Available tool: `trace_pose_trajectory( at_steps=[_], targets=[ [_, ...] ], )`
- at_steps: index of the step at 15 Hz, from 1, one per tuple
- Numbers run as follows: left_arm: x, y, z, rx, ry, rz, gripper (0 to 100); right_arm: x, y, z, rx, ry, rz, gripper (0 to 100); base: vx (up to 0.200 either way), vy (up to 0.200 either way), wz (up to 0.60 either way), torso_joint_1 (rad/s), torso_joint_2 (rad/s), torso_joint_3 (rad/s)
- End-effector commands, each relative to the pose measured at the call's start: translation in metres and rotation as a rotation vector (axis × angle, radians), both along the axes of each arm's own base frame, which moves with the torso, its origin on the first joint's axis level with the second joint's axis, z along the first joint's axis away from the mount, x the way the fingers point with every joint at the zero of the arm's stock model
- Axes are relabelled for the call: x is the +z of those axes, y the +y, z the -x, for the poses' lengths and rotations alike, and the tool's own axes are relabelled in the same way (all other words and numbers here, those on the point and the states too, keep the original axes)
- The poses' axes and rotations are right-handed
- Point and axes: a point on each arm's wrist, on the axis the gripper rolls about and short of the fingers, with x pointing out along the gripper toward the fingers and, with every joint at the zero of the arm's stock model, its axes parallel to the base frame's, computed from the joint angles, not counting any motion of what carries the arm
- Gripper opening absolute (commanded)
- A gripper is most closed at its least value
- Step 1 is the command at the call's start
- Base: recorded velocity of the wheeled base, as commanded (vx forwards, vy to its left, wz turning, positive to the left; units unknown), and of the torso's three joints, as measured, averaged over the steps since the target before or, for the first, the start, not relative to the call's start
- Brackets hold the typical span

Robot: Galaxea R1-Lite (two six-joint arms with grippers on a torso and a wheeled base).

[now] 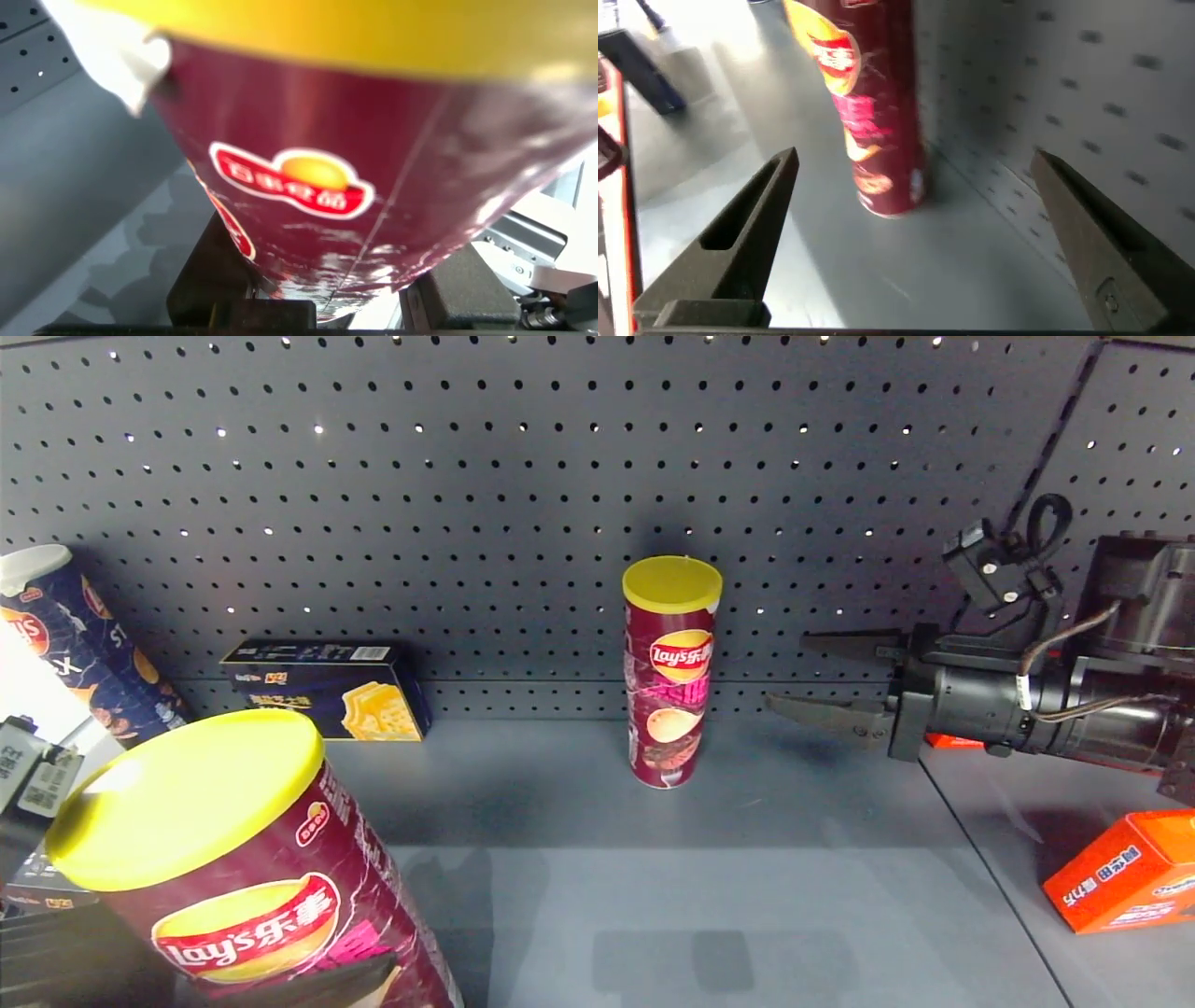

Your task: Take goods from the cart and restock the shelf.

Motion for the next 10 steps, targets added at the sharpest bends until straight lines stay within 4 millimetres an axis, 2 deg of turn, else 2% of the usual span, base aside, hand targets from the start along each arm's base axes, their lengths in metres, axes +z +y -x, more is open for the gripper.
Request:
trace_pose_trajectory(
  at_steps=[1,6,10],
  targets=[
    [-0.001,0.0,-0.001,0.0,0.006,-0.003,0,-0.007,0.012,-0.013,0.022,0.017,0.008,100,0.0,0.0,0.0,0.0,0.0,0.0],
    [-0.002,0.0,0.0,0.003,0.009,-0.005,0,-0.023,0.033,-0.029,0.073,-0.025,0.043,100,0.0,0.0,0.0,0.0,0.0,0.0],
    [-0.004,0.001,-0.001,0.009,0.014,-0.008,0,-0.03,0.041,-0.033,0.092,-0.029,0.04,100,0.0,0.0,0.0,0.0,0.0,0.0]
  ],
)
